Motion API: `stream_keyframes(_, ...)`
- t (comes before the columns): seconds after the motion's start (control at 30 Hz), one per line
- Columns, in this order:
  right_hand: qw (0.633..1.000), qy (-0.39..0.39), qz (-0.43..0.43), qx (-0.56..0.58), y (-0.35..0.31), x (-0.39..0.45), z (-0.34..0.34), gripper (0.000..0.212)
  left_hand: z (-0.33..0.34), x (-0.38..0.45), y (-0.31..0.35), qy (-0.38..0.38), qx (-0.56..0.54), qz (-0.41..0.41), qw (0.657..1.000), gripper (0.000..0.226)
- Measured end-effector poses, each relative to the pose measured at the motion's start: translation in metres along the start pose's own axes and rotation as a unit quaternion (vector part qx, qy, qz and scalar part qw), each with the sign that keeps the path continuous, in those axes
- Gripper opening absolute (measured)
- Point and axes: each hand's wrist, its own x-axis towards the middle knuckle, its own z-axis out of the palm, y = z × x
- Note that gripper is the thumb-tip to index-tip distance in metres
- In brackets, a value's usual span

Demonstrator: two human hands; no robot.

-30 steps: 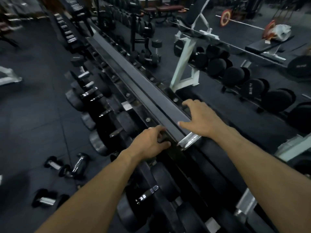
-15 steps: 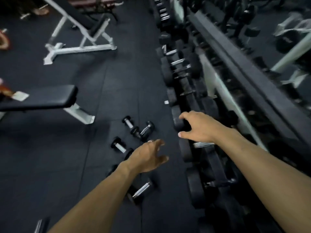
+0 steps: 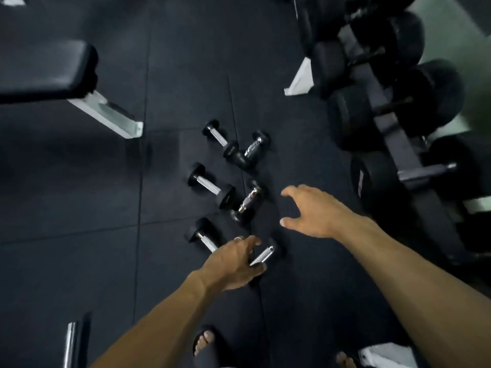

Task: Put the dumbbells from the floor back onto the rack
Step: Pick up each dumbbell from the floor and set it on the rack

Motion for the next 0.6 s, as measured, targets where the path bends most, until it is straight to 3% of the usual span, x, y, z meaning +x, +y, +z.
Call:
stream_keyframes(0.17,0.998,-0.031,0.055,0.023,0.045,0.059,0.102,0.073,0.082,0.076,-0.054,-0.028,-0.008,0.021,0.999,0.032)
stream_keyframes(0.4,0.992,-0.062,0.088,0.063,0.119,0.132,0.243,0.075,0.200,0.184,-0.126,-0.031,-0.052,-0.009,0.998,0.058)
stream_keyframes(0.6,0.987,-0.041,0.103,0.116,0.163,0.188,0.328,0.081,0.269,0.250,-0.163,-0.041,-0.082,-0.059,0.994,0.083)
